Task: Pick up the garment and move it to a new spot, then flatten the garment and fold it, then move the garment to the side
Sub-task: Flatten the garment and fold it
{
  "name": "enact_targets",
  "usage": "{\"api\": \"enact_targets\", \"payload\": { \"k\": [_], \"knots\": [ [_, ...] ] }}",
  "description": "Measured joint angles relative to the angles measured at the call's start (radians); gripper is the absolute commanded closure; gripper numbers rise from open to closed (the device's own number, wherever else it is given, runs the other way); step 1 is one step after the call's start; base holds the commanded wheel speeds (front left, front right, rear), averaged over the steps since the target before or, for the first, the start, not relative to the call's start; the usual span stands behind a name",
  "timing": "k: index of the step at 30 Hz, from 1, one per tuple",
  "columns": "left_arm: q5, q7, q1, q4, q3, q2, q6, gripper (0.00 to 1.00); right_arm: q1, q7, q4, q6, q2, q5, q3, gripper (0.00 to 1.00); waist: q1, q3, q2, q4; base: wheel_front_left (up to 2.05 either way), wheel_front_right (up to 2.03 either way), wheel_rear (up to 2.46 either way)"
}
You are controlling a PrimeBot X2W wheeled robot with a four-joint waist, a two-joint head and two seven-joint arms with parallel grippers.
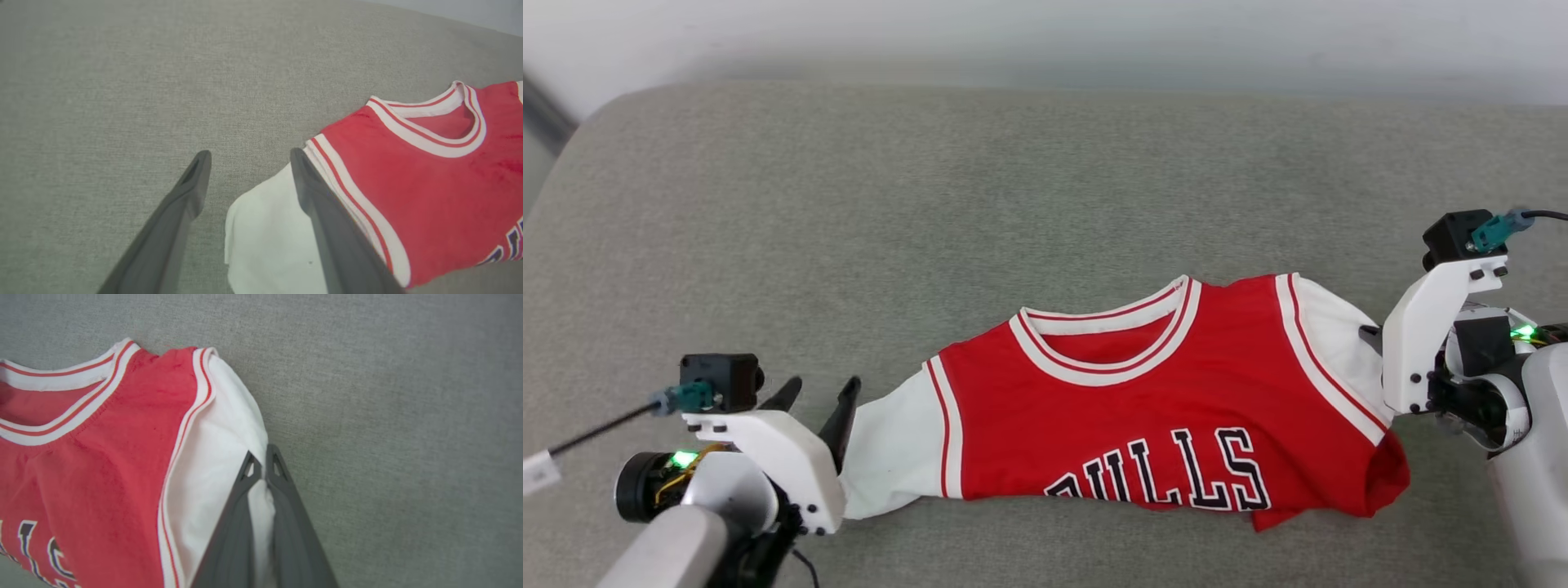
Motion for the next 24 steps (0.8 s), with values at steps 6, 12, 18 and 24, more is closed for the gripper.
{"api": "enact_targets", "payload": {
  "k": [6,12,18,24],
  "knots": [
    [-0.140,0.239,-0.004,0.077,0.001,0.079,-0.067,0.00,0.041,0.014,-0.101,0.000,0.027,-0.016,-0.016,1.00,0.0000,0.008,0.0000,-0.054,0.00,0.00,0.00],
    [-0.209,0.365,-0.014,0.146,-0.008,0.109,-0.103,0.00,0.077,0.023,-0.159,0.000,0.051,-0.023,-0.023,1.00,-0.0001,0.036,0.0000,-0.102,0.00,0.00,0.00],
    [-0.231,0.436,-0.046,0.176,-0.021,0.125,-0.129,1.00,0.088,-0.007,-0.184,0.000,0.061,-0.030,-0.023,1.00,-0.0001,0.049,0.0000,-0.125,0.00,0.00,0.00],
    [-0.163,0.325,-0.070,0.194,-0.030,0.096,-0.129,1.00,0.085,-0.075,-0.185,0.000,0.053,-0.054,-0.021,1.00,0.0000,0.021,0.0000,-0.121,0.00,0.00,0.00]
  ]
}}
